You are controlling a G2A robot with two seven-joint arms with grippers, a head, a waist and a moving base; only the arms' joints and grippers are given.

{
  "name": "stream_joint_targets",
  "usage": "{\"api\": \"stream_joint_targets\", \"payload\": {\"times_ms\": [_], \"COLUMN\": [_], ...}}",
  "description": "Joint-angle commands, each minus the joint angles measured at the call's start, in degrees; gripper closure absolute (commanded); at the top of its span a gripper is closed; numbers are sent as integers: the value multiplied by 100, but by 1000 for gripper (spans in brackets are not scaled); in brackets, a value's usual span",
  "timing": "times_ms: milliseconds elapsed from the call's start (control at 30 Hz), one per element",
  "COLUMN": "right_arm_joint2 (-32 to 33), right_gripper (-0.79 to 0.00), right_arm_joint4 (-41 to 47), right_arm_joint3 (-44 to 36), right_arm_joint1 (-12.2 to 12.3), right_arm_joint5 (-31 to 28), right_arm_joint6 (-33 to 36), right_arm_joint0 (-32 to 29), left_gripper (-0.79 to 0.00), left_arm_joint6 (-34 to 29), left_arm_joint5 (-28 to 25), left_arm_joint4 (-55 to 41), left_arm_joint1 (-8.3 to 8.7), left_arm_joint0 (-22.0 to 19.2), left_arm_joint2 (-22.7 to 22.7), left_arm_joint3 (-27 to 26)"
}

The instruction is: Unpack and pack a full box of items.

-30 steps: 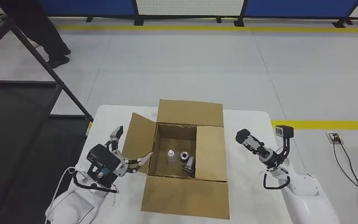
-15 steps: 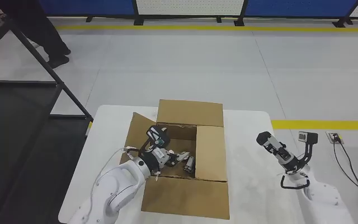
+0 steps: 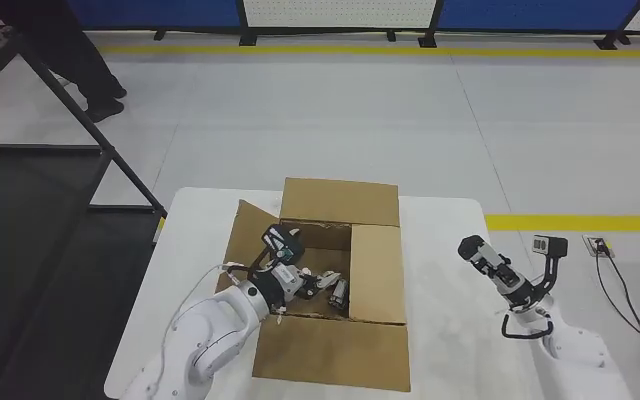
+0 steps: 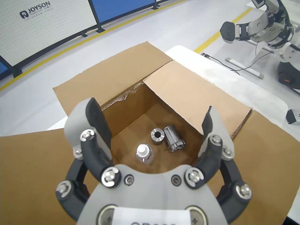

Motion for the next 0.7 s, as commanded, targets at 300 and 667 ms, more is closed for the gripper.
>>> {"api": "stream_joint_targets", "payload": {"times_ms": [300, 667], "right_arm_joint2": [316, 747], "right_gripper": [-785, -785], "right_arm_joint4": [-560, -329], "right_arm_joint3": [-648, -428], "right_arm_joint1": [204, 420], "right_arm_joint5": [-390, -431], "right_arm_joint6": [533, 829], "right_arm_joint0": [-289, -320], "left_gripper": [-785, -785], "left_arm_joint6": [-1275, -2636], "left_arm_joint5": [20, 907], "left_arm_joint4": [-2874, -4917], "left_arm_joint1": [-295, -669], "left_arm_joint0": [-1022, -2035], "left_arm_joint2": [644, 1427], "left_arm_joint3": [1025, 2517]}}
